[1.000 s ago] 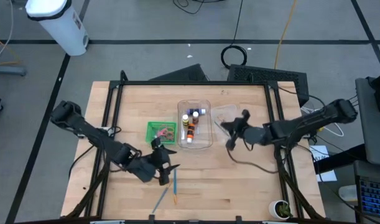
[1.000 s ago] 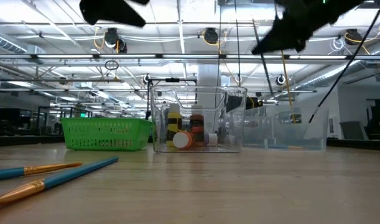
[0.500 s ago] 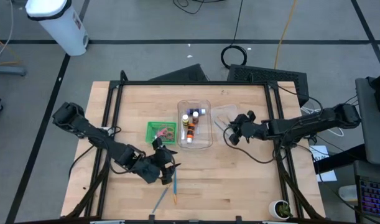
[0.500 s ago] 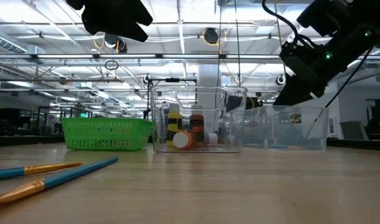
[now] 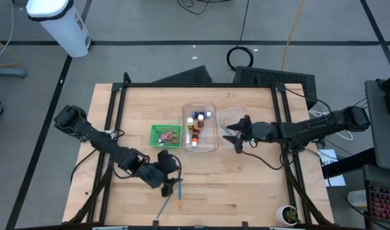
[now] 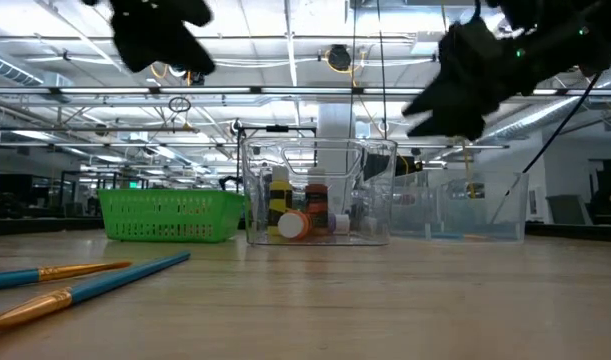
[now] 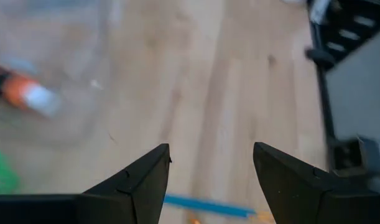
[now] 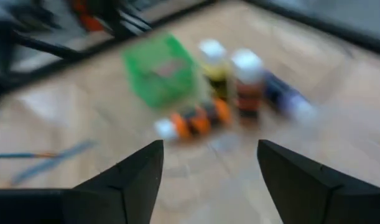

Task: Pick & Place Paint Supplies
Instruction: Put the blue paint brush into the white bin

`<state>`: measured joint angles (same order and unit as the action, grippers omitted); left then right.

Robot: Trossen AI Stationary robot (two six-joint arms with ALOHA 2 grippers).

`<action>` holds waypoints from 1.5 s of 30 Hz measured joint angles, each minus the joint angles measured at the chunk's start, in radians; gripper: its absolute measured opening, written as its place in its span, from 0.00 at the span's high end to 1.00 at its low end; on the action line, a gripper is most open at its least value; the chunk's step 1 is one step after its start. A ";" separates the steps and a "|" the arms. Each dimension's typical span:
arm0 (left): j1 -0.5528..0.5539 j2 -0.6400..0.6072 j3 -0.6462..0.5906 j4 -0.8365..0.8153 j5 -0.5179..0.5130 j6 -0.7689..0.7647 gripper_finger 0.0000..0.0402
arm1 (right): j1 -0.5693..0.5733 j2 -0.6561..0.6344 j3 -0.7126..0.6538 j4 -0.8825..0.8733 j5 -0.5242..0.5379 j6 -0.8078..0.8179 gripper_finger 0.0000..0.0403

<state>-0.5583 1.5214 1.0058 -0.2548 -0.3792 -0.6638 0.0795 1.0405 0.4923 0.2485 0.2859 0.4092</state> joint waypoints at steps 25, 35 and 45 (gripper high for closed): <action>-0.068 0.350 0.005 -0.102 0.161 -0.370 0.41 | 0.358 0.001 0.000 0.504 0.137 -0.400 0.41; -0.066 0.353 0.001 -0.117 0.150 -0.379 0.68 | 0.358 0.001 0.000 0.503 0.137 -0.399 0.41; -0.060 0.353 -0.001 -0.111 0.141 -0.451 0.98 | 0.360 0.018 0.000 0.503 0.166 -0.395 0.41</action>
<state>-0.6186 1.8747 1.0052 -0.3658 -0.2383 -1.1149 0.4395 1.0587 0.4927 0.7519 0.4521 0.0144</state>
